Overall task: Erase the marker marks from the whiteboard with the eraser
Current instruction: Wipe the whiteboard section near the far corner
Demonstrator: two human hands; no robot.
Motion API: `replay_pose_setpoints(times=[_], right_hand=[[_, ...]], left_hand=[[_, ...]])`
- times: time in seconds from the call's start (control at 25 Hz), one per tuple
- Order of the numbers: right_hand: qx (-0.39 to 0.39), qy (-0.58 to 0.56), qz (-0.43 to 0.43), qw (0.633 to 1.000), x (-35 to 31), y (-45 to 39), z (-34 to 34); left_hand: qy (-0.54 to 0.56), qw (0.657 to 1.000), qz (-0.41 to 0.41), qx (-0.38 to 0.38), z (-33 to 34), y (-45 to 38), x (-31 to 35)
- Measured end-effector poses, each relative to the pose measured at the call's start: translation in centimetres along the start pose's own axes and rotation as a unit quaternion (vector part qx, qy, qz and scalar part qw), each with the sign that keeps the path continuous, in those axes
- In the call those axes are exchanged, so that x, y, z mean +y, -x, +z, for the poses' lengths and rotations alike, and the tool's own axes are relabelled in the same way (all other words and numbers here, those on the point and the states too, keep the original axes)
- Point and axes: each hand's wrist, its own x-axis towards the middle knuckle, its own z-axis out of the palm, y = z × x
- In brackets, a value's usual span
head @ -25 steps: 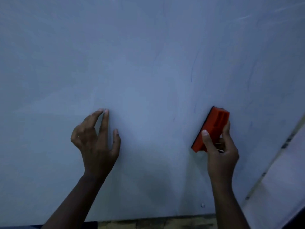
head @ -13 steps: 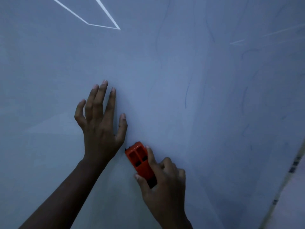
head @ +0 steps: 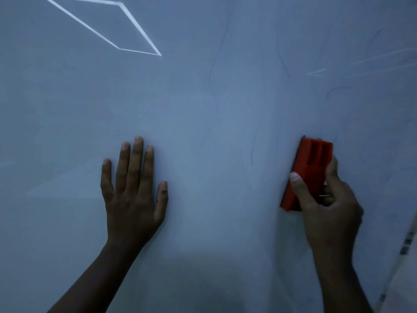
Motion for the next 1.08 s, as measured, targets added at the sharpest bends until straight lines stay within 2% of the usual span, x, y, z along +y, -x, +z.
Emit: replay_pose_setpoints(times=[0.16, 0.28, 0.44, 0.52, 0.72, 0.84, 0.96, 1.08], right_hand=[[-0.067, 0.028, -0.130, 0.989, -5.0, 4.8, 3.5], [-0.151, 0.053, -0.260, 0.952, -7.1, 9.4, 5.6], [-0.176, 0.071, -0.320, 0.928, -7.3, 9.0, 5.7], [-0.153, 0.082, -0.317, 0.932, -7.6, 6.6, 4.9], [-0.038, 0.088, -0.177, 0.980, -5.3, -2.4, 1.3], [-0.024, 0.080, -0.126, 0.989, -3.3, -5.9, -0.5], [0.035, 0.074, -0.172, 0.982, -3.6, -6.2, 0.9], [0.075, 0.011, -0.244, 0.967, -5.8, -4.8, 4.4]], left_hand=[[-0.001, 1.000, -0.002, 0.000, 0.0, 0.2, 0.0], [0.003, 1.000, 0.003, -0.006, 0.1, 0.2, -0.2], [0.002, 1.000, 0.008, -0.009, 0.2, 0.2, -0.3], [-0.001, 1.000, 0.005, -0.002, 0.1, 0.2, -0.3], [0.002, 1.000, 0.004, 0.008, -0.2, 0.1, -0.1], [0.004, 1.000, -0.013, 0.015, -0.6, -0.4, 0.0], [-0.008, 0.999, -0.008, 0.031, -1.3, -3.6, -1.0], [-0.004, 0.998, -0.004, 0.057, -1.7, -9.4, -2.6]])
